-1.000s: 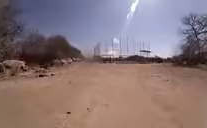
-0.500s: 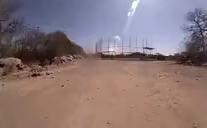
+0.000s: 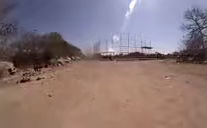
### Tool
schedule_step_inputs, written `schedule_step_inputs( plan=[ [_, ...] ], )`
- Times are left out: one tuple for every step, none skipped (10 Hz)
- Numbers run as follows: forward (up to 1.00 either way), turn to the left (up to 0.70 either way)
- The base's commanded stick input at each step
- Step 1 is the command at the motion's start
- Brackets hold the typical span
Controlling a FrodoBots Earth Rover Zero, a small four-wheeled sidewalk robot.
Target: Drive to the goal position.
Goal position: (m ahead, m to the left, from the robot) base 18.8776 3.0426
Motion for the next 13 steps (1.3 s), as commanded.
schedule_step_inputs(
  plan=[
    [1.0, 0.0],
    [1.0, 0.0],
    [1.0, 0.0],
    [1.0, 0.0],
    [1.0, 0.0],
    [1.0, 0.0],
    [1.0, 0.0],
    [1.0, 0.0],
    [1.0, 0.0],
    [1.0, 0.0],
    [1.0, 0.0],
    [1.0, 0.0],
    [1.0, 0.0]
  ],
)
